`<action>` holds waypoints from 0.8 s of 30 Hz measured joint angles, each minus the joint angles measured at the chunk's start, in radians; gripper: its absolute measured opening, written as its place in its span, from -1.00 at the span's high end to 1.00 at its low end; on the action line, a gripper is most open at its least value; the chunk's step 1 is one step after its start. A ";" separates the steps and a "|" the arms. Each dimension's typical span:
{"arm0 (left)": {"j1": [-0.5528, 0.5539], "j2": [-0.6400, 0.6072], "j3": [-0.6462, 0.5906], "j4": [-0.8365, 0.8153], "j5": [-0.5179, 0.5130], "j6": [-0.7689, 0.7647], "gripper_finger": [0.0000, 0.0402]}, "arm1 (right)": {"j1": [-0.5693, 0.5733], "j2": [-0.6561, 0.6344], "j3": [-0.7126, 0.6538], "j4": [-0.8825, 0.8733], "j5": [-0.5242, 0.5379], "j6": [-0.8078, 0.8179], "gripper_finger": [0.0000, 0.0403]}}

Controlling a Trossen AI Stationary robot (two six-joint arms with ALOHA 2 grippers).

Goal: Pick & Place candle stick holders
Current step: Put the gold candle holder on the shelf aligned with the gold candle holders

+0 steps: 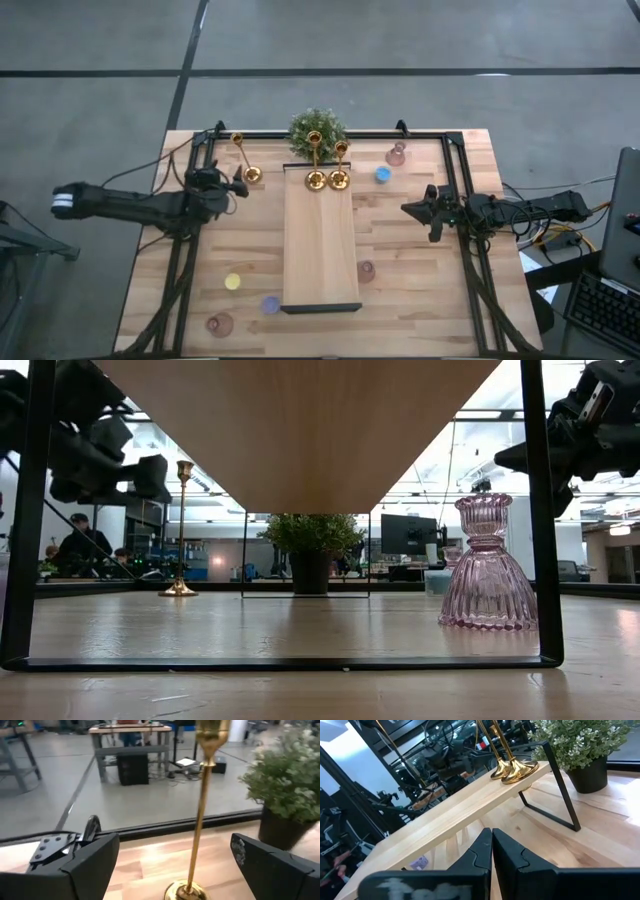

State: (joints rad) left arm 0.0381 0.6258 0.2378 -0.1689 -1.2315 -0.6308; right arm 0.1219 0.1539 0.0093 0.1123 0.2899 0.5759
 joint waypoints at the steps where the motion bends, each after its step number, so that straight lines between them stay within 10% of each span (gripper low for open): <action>1: 0.019 0.003 0.000 0.033 0.015 0.001 -0.92 | 0.000 0.000 0.000 0.000 0.000 0.000 0.96; 24: 0.385 0.201 0.001 0.471 0.425 0.260 -0.88 | 0.000 0.000 0.000 -0.001 -0.002 0.009 0.96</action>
State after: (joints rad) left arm 0.4228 0.8268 0.2386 0.3022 -0.8067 -0.3711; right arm 0.1222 0.1539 0.0093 0.1112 0.2882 0.5846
